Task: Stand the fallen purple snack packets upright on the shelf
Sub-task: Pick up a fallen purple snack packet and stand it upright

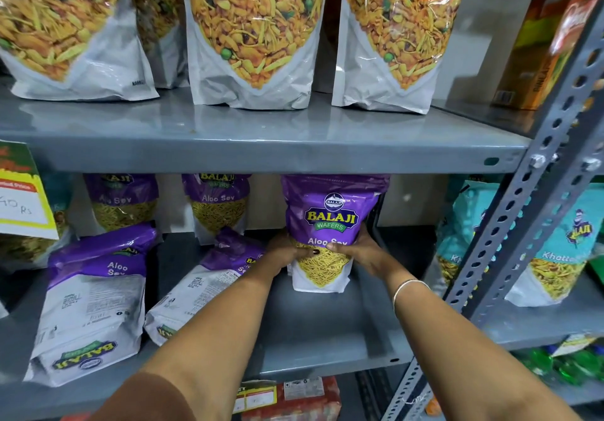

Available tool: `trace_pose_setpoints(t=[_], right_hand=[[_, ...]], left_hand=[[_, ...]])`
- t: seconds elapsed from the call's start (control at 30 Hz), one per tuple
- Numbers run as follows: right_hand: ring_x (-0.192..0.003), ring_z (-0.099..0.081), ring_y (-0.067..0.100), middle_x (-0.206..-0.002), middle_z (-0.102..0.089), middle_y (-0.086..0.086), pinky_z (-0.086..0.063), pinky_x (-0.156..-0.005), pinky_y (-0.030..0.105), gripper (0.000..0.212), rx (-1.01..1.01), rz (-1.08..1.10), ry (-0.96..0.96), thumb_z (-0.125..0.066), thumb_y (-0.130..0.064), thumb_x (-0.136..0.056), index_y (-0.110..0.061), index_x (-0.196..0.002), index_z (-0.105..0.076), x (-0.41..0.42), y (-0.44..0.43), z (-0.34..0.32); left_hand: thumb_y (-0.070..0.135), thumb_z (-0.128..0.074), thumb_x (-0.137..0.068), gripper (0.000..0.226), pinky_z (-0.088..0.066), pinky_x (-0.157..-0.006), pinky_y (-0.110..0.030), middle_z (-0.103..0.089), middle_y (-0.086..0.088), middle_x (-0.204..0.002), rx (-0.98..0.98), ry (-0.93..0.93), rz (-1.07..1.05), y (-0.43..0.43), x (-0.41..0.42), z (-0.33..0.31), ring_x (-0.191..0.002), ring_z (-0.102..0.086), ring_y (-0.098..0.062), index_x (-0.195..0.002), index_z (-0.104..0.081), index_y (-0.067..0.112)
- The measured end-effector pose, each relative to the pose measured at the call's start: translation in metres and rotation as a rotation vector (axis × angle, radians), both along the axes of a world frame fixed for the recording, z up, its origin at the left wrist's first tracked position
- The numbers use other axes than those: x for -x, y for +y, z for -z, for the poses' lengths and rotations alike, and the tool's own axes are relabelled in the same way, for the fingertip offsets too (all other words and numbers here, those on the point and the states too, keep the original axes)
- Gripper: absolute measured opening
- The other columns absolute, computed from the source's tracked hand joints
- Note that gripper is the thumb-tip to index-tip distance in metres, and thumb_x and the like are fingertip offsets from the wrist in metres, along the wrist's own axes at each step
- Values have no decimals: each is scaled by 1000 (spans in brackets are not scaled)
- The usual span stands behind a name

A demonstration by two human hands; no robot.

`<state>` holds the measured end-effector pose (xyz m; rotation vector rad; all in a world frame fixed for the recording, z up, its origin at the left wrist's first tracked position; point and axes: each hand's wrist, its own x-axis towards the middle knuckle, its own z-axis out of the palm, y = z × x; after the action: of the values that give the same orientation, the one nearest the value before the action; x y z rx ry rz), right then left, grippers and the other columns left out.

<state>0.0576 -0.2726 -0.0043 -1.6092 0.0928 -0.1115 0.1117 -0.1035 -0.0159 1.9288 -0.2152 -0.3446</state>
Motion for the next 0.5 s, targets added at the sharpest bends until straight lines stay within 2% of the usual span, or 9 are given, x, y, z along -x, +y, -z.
trace_pose_setpoints(t=[0.1,0.17,0.23,0.33,0.4,0.5], right_hand=[[-108,-58,28,-127,-58,19,-47,-99,47,63,0,0,14,-70,13,-70,-18,-119,-44,2,0,5],[-108,-59,28,-126,-58,18,-52,-93,42,72,36,-7,21,-71,10,-71,-13,-130,-38,10,0,4],[-109,-59,29,-125,-59,17,-56,-88,41,73,46,-7,43,-73,8,-70,-13,-130,-37,20,-1,4],[-119,-56,31,-133,-57,10,-45,-97,58,79,84,44,156,-75,-2,-71,-20,-134,-30,35,-4,5],[-119,-55,28,-134,-56,4,-44,-99,54,79,129,39,215,-76,-9,-73,-23,-135,-29,48,-6,0],[-122,-53,27,-135,-55,3,-45,-95,47,78,156,15,250,-75,-11,-74,-22,-136,-28,73,-13,-6]], left_hand=[[13,-83,-64,68,-46,-99,-32,-60,-13,-129,31,-4,-15,0,4,5,-119,-57,-25,-124,-55,1],[14,-82,-66,61,-46,-91,-28,-63,-6,-119,30,-20,6,1,7,6,-114,-58,-20,-121,-58,3],[20,-86,-58,69,-49,-98,-34,-65,-10,-123,30,-45,32,3,13,8,-114,-61,-24,-119,-60,4],[15,-87,-57,69,-49,-99,-38,-67,-14,-122,54,-65,46,4,25,13,-113,-63,-26,-120,-61,6],[23,-88,-50,75,-50,-95,-33,-68,-7,-120,31,-88,47,2,39,11,-111,-64,-22,-119,-61,9],[20,-86,-59,66,-48,-87,-26,-68,-4,-118,-11,-86,28,-6,66,7,-108,-63,-18,-120,-61,13]])
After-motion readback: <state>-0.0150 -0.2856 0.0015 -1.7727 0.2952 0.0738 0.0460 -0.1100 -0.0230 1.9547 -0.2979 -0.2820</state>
